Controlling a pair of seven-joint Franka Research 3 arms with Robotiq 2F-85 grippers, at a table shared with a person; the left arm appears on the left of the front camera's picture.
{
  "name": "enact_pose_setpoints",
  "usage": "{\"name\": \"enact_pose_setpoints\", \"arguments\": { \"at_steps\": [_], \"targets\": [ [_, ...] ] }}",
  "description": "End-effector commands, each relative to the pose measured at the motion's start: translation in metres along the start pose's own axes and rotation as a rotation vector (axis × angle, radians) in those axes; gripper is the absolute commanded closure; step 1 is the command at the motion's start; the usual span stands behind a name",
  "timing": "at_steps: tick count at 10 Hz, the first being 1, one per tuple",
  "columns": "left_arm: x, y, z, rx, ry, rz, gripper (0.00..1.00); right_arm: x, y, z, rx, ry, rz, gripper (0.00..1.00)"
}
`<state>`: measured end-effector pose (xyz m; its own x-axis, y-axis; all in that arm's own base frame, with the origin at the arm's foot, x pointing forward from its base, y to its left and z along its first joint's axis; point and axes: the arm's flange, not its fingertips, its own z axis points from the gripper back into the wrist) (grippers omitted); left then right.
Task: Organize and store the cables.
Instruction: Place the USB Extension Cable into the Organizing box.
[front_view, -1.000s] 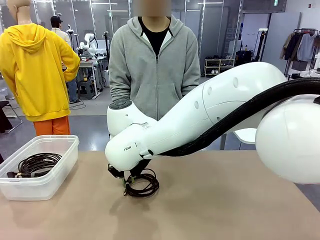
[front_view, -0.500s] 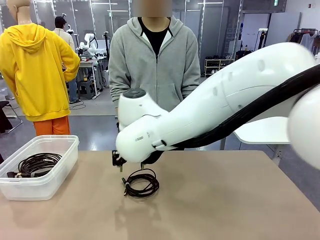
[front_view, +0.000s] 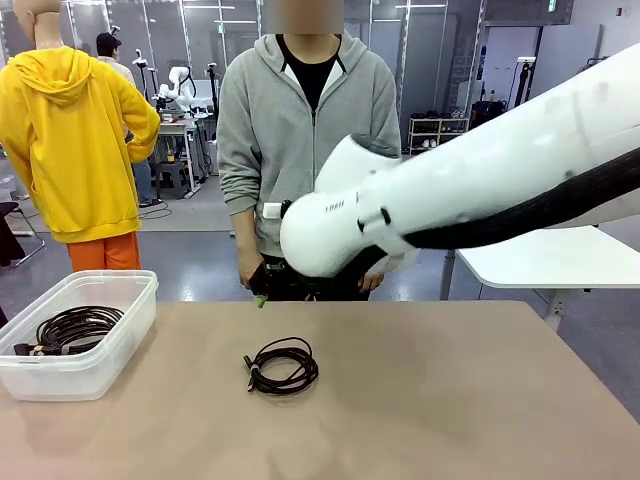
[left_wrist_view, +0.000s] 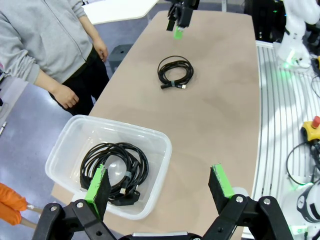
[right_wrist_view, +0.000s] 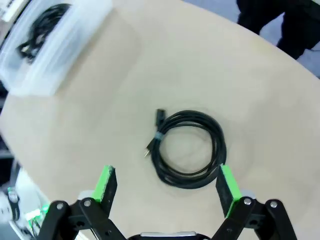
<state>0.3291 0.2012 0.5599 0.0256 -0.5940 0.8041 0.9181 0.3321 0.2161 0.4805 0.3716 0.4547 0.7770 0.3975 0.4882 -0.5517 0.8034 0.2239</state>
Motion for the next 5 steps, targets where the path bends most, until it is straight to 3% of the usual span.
{"name": "enact_pose_setpoints", "arguments": {
  "at_steps": [1, 2, 3, 5],
  "targets": [
    [0.000, -0.002, -0.001, 0.004, -0.031, -0.023, 0.00, -0.033, -0.071, 0.077, 0.267, -0.010, 0.170, 0.00],
    [0.000, -0.002, -0.001, 0.004, -0.031, -0.023, 0.00, -0.042, -0.094, 0.106, 0.268, -0.007, 0.333, 0.00],
    [0.000, -0.002, -0.001, 0.004, -0.031, -0.023, 0.00, -0.057, -0.117, 0.136, 0.295, -0.050, 0.387, 0.00],
    [0.000, -0.002, -0.001, 0.004, -0.031, -0.023, 0.00, -0.096, -0.168, 0.172, 0.293, -0.016, 0.379, 0.00]
  ]
}}
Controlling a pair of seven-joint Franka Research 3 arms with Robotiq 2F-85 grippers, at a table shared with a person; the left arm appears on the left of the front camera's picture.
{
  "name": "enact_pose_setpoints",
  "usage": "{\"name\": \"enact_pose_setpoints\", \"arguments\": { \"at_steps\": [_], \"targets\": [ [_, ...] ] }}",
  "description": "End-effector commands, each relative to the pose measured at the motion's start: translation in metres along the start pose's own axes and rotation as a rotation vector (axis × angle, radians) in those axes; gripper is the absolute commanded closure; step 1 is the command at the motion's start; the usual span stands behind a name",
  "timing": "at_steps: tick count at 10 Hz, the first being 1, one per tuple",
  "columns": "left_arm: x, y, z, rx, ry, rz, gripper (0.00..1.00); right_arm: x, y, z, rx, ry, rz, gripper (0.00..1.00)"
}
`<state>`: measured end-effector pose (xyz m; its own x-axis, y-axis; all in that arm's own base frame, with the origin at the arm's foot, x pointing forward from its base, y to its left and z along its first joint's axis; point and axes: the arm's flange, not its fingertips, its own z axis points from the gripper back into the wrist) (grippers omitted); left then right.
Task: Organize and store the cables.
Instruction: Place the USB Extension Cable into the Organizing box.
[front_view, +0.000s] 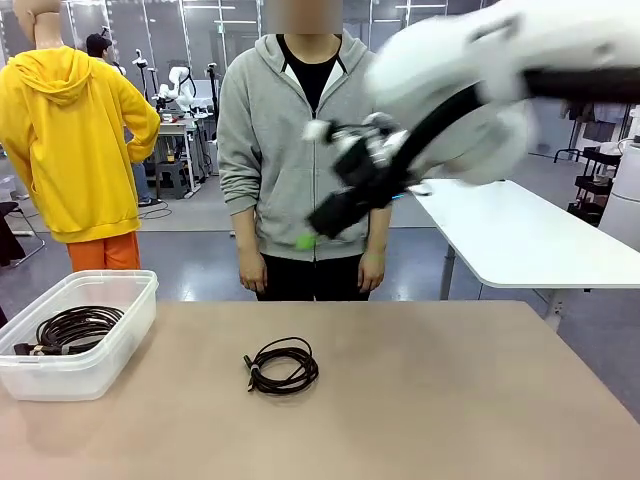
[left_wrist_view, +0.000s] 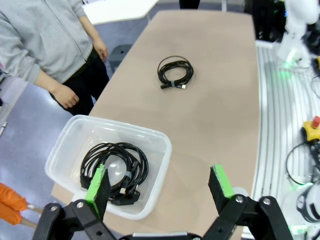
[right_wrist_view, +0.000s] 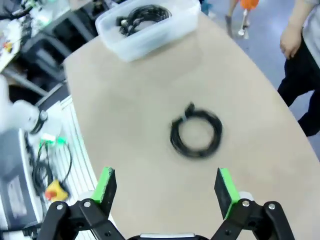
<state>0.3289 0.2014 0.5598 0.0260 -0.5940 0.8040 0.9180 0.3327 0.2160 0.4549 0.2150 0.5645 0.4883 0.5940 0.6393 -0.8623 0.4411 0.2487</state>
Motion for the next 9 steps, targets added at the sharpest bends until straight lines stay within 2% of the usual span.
{"name": "enact_pose_setpoints", "arguments": {
  "at_steps": [1, 6, 7, 8, 9],
  "targets": [
    [0.000, -0.002, -0.001, 0.003, -0.031, -0.024, 0.00, -0.118, -0.058, 0.045, 0.028, 0.049, -0.029, 0.00],
    [0.000, -0.002, -0.001, 0.003, -0.031, -0.024, 0.00, -0.241, -0.077, 0.093, 0.010, -0.268, 0.105, 0.00],
    [0.000, -0.002, -0.001, 0.003, -0.031, -0.024, 0.00, -0.261, -0.077, 0.093, -0.022, -0.292, 0.129, 0.00],
    [0.000, -0.002, -0.001, 0.003, -0.031, -0.024, 0.00, -0.248, -0.089, 0.070, -0.045, -0.171, -0.032, 0.00],
    [0.000, -0.002, -0.001, 0.003, -0.031, -0.024, 0.00, -0.245, -0.083, 0.099, -0.015, -0.231, 0.074, 0.00]
  ]
}}
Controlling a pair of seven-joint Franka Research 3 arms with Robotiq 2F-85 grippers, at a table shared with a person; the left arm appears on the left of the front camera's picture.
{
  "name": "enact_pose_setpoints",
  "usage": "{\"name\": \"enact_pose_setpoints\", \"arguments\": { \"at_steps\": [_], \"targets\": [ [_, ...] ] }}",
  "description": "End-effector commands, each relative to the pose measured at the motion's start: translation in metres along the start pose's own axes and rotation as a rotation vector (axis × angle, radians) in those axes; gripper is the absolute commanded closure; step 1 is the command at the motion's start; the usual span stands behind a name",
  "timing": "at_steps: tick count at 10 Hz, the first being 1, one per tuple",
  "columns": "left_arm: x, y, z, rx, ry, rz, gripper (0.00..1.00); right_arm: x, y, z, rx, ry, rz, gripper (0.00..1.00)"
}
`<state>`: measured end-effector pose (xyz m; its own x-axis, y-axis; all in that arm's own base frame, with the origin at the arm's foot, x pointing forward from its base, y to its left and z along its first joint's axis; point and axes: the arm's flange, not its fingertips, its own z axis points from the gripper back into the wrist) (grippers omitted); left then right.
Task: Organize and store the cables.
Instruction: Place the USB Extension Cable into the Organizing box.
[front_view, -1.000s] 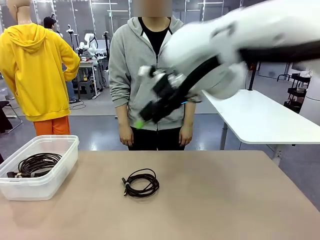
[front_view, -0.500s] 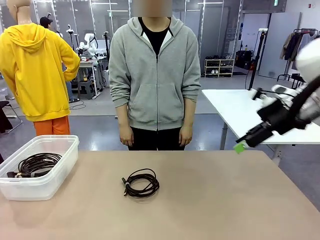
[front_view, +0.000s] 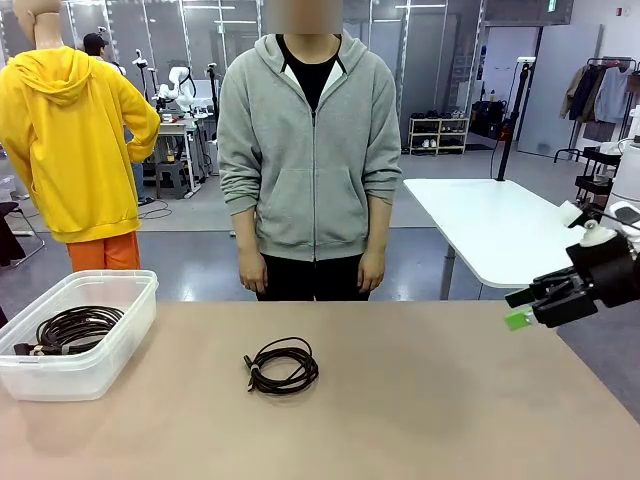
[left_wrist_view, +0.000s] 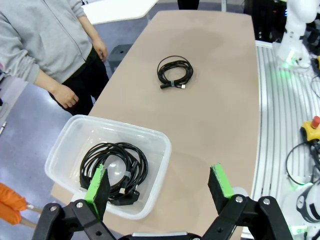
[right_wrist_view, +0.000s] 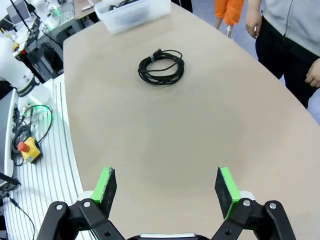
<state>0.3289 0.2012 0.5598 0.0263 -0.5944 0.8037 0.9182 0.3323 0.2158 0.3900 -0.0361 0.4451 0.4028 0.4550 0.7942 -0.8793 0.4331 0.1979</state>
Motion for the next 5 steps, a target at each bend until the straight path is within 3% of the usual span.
{"name": "enact_pose_setpoints", "arguments": {
  "at_steps": [1, 5],
  "targets": [
    [-0.0003, -0.0021, -0.0011, 0.004, -0.032, -0.024, 0.00, 0.0141, 0.0004, 0.0055, 0.012, -0.011, 0.024, 0.00],
    [-0.0003, -0.0021, -0.0011, 0.004, -0.032, -0.024, 0.00, 0.0129, 0.0004, 0.0047, 0.006, -0.005, 0.025, 0.00]
  ]
}}
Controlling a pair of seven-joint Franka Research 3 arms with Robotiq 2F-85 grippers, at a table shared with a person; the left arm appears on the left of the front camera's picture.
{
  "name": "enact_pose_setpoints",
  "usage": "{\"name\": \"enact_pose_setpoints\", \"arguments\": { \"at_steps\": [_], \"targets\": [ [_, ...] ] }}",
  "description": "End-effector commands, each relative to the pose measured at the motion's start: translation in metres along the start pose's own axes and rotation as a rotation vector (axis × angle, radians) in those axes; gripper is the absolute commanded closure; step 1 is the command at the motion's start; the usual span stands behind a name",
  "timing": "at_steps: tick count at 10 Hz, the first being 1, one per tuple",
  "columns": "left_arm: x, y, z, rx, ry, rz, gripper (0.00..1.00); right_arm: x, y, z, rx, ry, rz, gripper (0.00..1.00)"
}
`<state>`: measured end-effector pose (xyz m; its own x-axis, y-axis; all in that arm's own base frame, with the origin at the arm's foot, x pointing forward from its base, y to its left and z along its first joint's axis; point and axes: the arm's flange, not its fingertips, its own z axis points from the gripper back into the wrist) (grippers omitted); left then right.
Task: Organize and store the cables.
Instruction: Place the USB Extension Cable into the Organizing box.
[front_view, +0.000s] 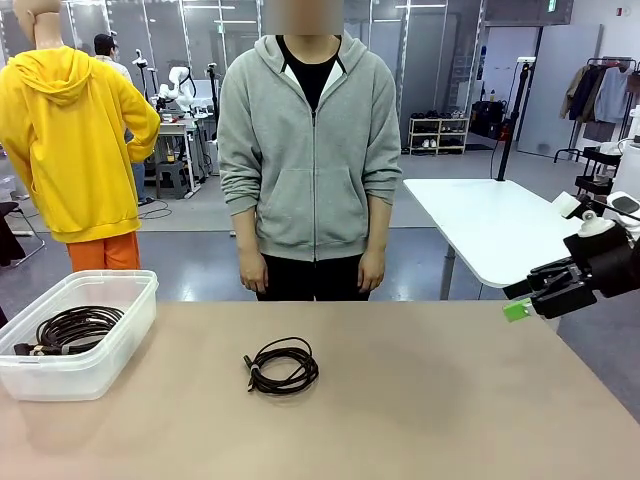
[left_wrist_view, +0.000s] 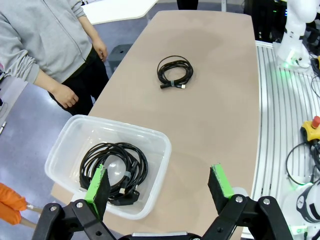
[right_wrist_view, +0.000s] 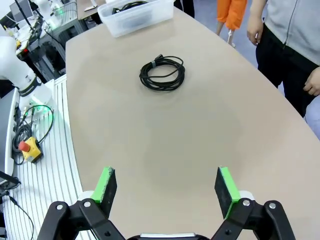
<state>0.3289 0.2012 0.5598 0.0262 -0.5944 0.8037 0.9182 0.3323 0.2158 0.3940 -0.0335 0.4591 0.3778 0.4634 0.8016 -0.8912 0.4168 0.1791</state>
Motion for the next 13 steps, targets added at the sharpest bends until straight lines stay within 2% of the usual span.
{"name": "enact_pose_setpoints", "arguments": {
  "at_steps": [1, 3, 5, 6, 8, 9, 10, 11, 12, 13],
  "targets": [
    [0.000, 0.000, 0.000, 0.000, 0.000, 0.000, 0.00, -0.016, -0.006, 0.025, 0.007, -0.064, 0.092, 0.00],
    [0.042, 0.016, -0.056, -0.130, -0.067, -0.027, 0.00, -0.060, -0.008, 0.072, 0.077, -0.182, 0.190, 0.00],
    [0.086, 0.025, -0.114, -0.189, -0.053, 0.065, 0.00, -0.104, -0.005, 0.119, 0.105, -0.311, 0.246, 0.00],
    [0.110, 0.024, -0.145, -0.230, -0.021, 0.094, 0.00, -0.121, -0.002, 0.136, 0.096, -0.349, 0.251, 0.00],
    [0.150, 0.014, -0.216, -0.258, 0.139, 0.152, 0.00, -0.146, -0.001, 0.157, 0.105, -0.413, 0.255, 0.00],
    [0.162, 0.004, -0.251, -0.287, 0.193, 0.171, 0.00, -0.154, 0.000, 0.159, 0.107, -0.411, 0.273, 0.00],
    [0.171, -0.005, -0.284, -0.319, 0.231, 0.159, 0.00, -0.159, 0.000, 0.159, 0.120, -0.437, 0.283, 0.00],
    [0.179, -0.008, -0.311, -0.308, 0.266, 0.120, 0.00, -0.163, -0.001, 0.152, 0.151, -0.421, 0.322, 0.00],
    [0.185, -0.011, -0.333, -0.322, 0.271, 0.104, 0.00, -0.155, 0.006, 0.159, 0.094, -0.438, 0.247, 0.00],
    [0.188, -0.011, -0.357, -0.276, 0.307, 0.118, 0.00, -0.155, 0.006, 0.159, 0.094, -0.438, 0.247, 0.00]
  ]
}}
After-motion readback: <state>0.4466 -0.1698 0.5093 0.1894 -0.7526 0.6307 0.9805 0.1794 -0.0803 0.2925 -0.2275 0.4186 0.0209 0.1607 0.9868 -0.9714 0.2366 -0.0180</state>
